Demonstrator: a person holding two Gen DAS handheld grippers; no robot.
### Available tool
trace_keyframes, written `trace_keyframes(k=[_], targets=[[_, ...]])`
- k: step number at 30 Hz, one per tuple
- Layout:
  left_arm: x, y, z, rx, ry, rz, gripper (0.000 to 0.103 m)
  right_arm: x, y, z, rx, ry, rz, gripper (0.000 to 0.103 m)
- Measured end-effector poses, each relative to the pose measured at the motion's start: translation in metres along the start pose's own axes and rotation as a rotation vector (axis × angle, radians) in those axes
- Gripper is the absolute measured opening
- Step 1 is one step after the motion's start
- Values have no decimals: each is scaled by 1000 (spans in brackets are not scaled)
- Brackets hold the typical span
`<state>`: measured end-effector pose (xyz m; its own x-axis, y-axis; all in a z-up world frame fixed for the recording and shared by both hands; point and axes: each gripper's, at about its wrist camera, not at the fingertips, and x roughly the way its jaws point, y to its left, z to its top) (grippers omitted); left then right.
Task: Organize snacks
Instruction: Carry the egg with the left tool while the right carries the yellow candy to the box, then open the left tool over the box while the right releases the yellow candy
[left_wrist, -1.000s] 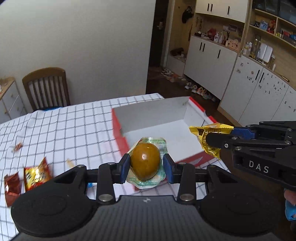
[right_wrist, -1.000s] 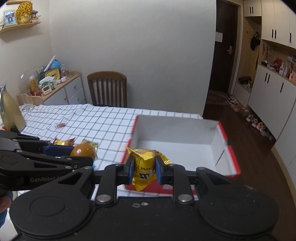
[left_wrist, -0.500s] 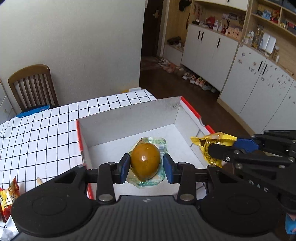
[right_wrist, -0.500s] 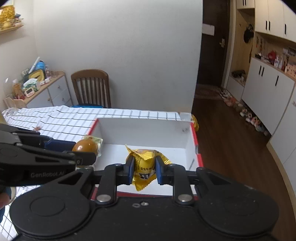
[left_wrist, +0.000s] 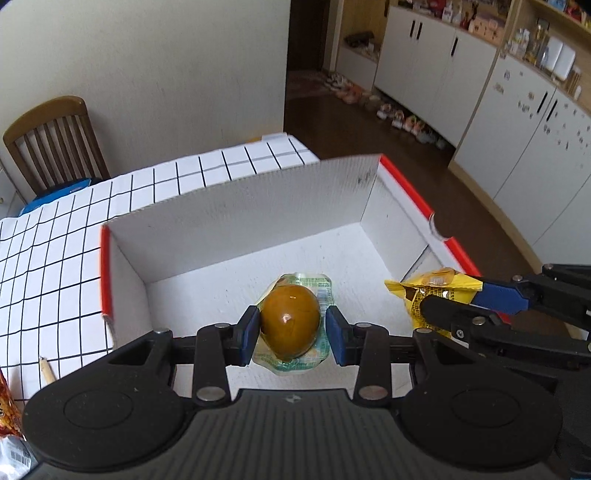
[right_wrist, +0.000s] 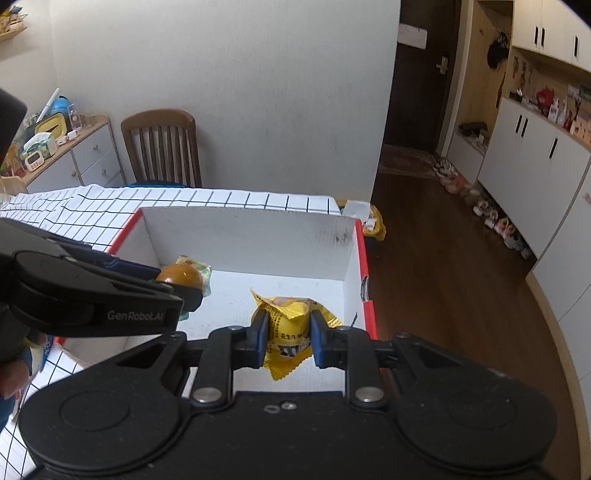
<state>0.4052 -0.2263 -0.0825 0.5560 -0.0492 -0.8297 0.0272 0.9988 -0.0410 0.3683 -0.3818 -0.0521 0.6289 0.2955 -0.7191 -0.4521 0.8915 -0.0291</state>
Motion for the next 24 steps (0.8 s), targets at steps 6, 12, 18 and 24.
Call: trace_keyframes(k=[6,12,18,24], targets=[[21,-6,-1,22,79,16,38,22,-3,-2,-11,74,1,21],[38,-7,-7,15,168,15,38,31,-2,-8,-39,124,8,22],[42,-5,-12,2,198,20,39,37,2,-10,-56,160,12,23],[36,-6,-11,-4,182,16,46,40,2,-10,-45,167,5,26]])
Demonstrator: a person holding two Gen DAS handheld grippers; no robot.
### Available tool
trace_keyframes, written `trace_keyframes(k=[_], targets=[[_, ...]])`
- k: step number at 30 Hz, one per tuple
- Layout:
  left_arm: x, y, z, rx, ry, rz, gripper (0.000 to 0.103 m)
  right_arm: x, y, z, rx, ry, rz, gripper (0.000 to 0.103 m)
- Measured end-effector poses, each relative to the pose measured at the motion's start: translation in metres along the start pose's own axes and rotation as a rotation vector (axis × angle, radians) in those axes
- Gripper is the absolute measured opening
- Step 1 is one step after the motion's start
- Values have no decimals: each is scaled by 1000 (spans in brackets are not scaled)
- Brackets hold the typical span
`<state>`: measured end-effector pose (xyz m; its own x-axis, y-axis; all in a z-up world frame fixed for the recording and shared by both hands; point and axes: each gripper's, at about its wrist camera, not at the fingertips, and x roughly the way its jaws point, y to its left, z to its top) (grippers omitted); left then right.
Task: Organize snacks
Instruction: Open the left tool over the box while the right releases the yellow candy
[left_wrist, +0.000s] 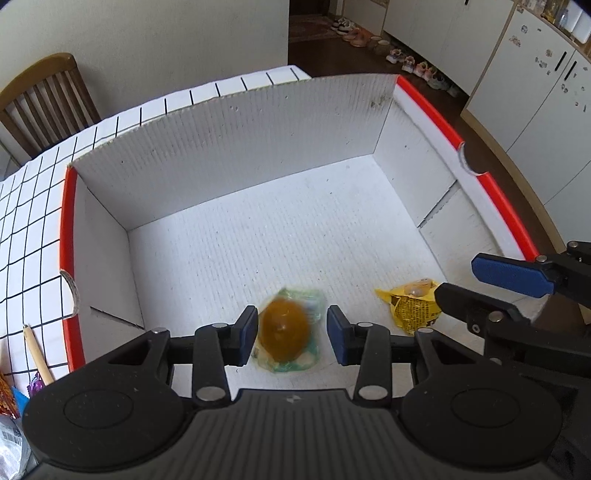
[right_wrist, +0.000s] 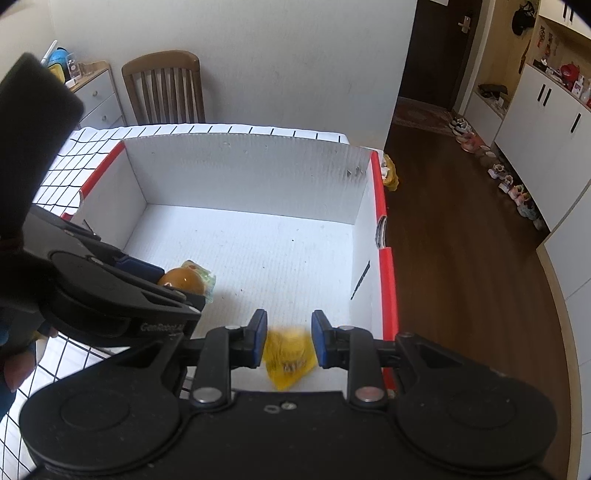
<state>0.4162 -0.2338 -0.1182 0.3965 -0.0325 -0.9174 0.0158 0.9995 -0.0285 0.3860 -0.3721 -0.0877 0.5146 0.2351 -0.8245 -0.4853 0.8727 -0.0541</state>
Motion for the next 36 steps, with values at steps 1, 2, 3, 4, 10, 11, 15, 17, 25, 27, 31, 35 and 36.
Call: trace_keyframes(k=[1,2,3,4,10,11,15,17,25,27,31,35,36], targets=[[-3,0,0,0,-10,1,55,-1,-1,-1,4,-1,1,26],[-5,0,0,0,-22,2,58,-2,-2,-2,7,-1,3,27],[-9,0,-1,2,-36,3,60,-2,-3,-1,9,0,5,28],[-11,-1,-1,4,-44,2,60,-3,-4,-1,10,-1,7,29],[-30,1,-7,10,-94,11,60,-17,-9,-4,25,-28,18,38],[-33,1,-8,11,-103,12,60,-20,-8,-4,25,-36,17,40],[-47,4,-13,10,-134,3,60,-31,-7,-5,32,-55,19,45],[-54,6,-16,6,-148,-2,60,-36,-5,-7,32,-63,18,46],[-89,14,-29,17,-217,-30,60,-65,1,-9,42,-108,8,54],[-98,18,-33,22,-233,-37,60,-72,4,-11,44,-119,3,56],[-116,27,-41,27,-262,-62,60,-87,13,-12,53,-149,-15,57],[-132,39,-52,30,-283,-83,60,-101,26,-12,70,-177,-30,63],[-136,42,-55,33,-289,-86,60,-104,29,-13,73,-183,-35,63]])
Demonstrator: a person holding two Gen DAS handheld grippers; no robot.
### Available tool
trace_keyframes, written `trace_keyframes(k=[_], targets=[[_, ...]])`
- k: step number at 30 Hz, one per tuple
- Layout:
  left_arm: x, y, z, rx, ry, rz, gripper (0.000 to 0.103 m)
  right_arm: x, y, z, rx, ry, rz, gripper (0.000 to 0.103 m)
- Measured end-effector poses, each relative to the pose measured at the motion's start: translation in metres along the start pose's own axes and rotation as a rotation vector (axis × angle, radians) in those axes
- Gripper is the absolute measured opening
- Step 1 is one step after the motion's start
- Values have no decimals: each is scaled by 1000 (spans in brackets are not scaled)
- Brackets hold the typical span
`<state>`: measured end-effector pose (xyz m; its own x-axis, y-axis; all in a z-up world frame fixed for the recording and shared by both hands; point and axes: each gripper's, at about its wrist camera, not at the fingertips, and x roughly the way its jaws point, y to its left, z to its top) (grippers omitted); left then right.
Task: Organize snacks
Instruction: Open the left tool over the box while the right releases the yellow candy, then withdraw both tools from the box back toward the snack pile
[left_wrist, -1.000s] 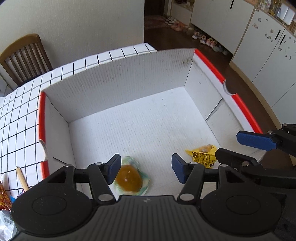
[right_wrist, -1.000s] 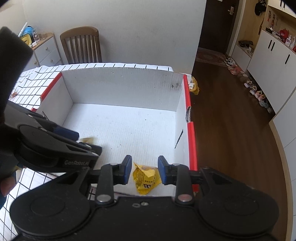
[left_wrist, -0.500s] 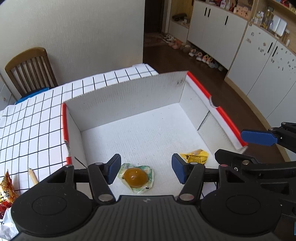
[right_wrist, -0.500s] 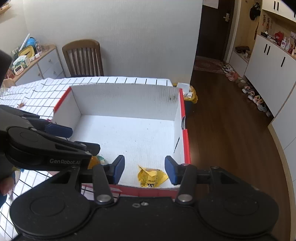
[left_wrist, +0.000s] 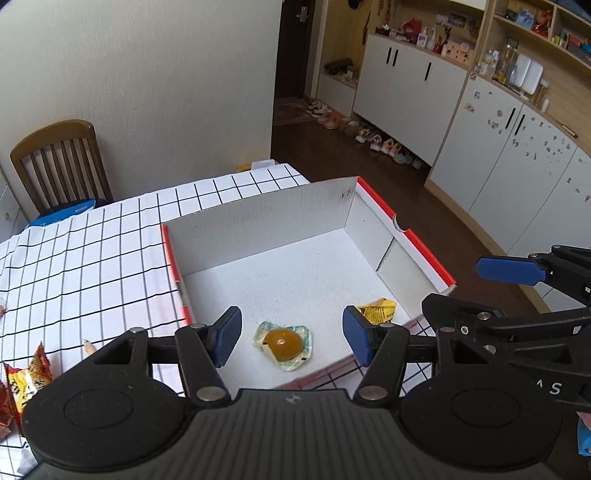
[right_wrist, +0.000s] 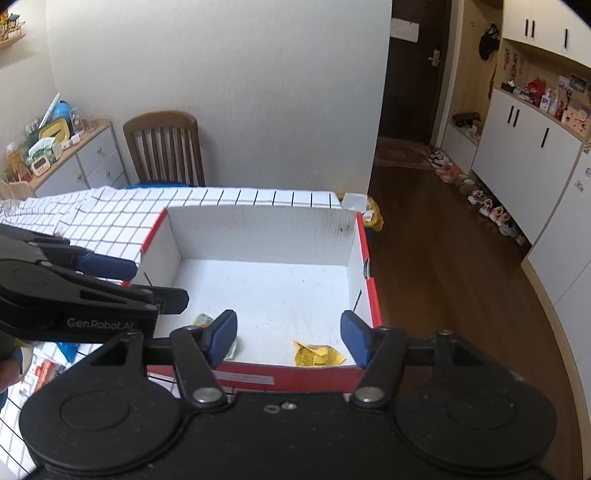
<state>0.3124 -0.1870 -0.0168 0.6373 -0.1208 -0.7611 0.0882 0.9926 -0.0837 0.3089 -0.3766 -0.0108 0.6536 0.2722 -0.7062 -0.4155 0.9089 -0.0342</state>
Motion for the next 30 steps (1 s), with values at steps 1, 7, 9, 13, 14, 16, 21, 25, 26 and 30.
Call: trace_keyframes(k=[1,7,9,13,14,16,21,25,26,30], targets=[[-5,3,-2,3,-9,-2,60,-3,4,0,4,-5,-2,63],[-35,19,-15,17,-60,-10,60,-23,30,-2,15,-38,-6,70],[-45,26,-19,16,-75,-16,60,-30,40,-3,17,-53,-8,75],[-64,43,-31,12,-102,-23,61,-42,56,-5,32,-80,-14,85],[-68,47,-34,11,-108,-23,63,-45,60,-5,35,-87,-13,88],[-78,54,-40,4,-132,-15,65,-51,71,-7,36,-100,-7,89],[-101,72,-54,1,-181,-3,68,-65,99,-11,23,-139,9,93],[-117,90,-64,-12,-212,2,73,-74,122,-13,2,-180,14,98],[-119,95,-66,-17,-215,3,73,-75,127,-14,0,-188,18,99],[-132,114,-77,-40,-241,28,74,-80,147,-16,-6,-213,38,102]])
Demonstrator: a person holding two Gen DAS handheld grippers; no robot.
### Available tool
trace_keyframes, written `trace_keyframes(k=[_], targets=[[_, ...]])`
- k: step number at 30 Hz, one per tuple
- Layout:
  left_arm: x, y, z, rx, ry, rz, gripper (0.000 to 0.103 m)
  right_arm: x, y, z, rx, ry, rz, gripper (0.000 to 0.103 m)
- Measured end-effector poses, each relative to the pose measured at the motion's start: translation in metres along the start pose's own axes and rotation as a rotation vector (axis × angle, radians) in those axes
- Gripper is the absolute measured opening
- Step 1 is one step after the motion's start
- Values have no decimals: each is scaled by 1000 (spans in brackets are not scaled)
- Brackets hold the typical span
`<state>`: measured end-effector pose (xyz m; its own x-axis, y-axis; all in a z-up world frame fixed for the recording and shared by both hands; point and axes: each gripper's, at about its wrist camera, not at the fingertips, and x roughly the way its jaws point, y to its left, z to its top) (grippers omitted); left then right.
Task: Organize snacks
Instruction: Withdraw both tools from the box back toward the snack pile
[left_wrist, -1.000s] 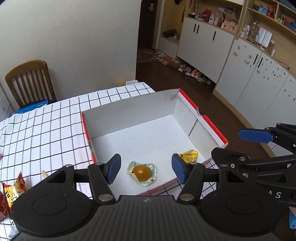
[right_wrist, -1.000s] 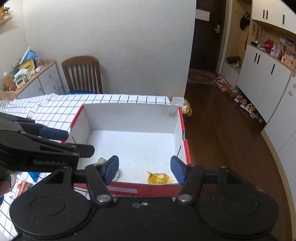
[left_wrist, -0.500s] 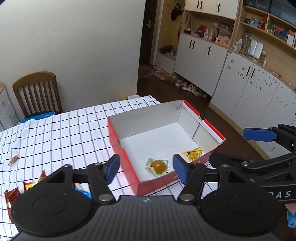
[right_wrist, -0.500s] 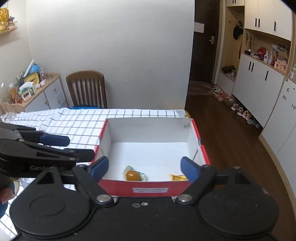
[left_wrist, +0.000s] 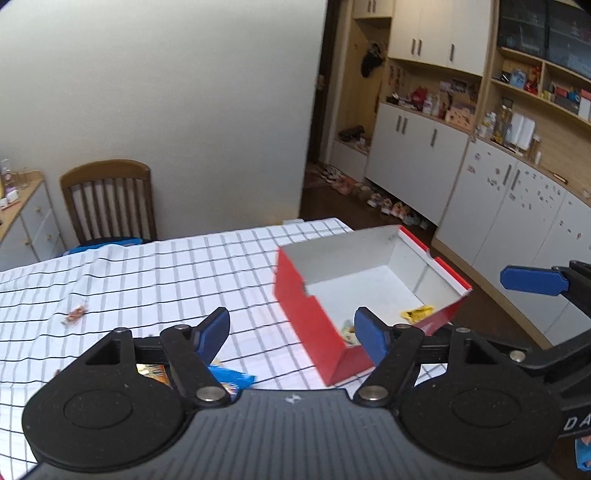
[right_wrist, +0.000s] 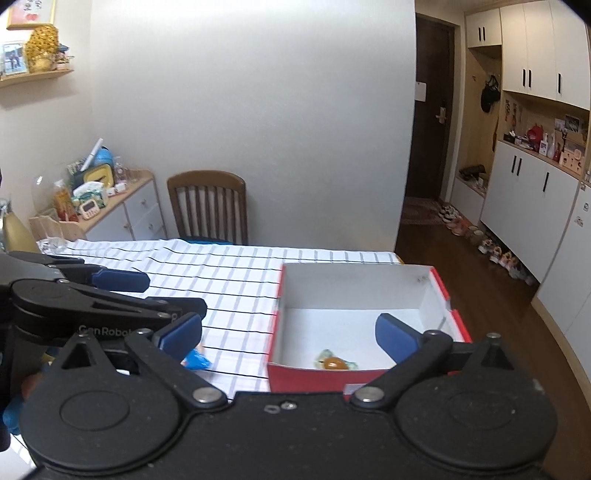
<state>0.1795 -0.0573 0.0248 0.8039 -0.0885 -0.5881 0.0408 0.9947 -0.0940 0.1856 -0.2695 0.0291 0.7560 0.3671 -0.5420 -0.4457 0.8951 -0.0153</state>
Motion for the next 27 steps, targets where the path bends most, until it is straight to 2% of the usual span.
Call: trace_keyframes(k=[4,13,27], targets=[[-14,19,-7,-11,-27,17,81,-2,19,-3,-17,-26,15,103],[-25,69,-22,-54,-24,60,82,0,56,-15,-10,-50,52,103],[-9,150,-54,-115,41,194,82,35,101,-49,1,56,67,103]])
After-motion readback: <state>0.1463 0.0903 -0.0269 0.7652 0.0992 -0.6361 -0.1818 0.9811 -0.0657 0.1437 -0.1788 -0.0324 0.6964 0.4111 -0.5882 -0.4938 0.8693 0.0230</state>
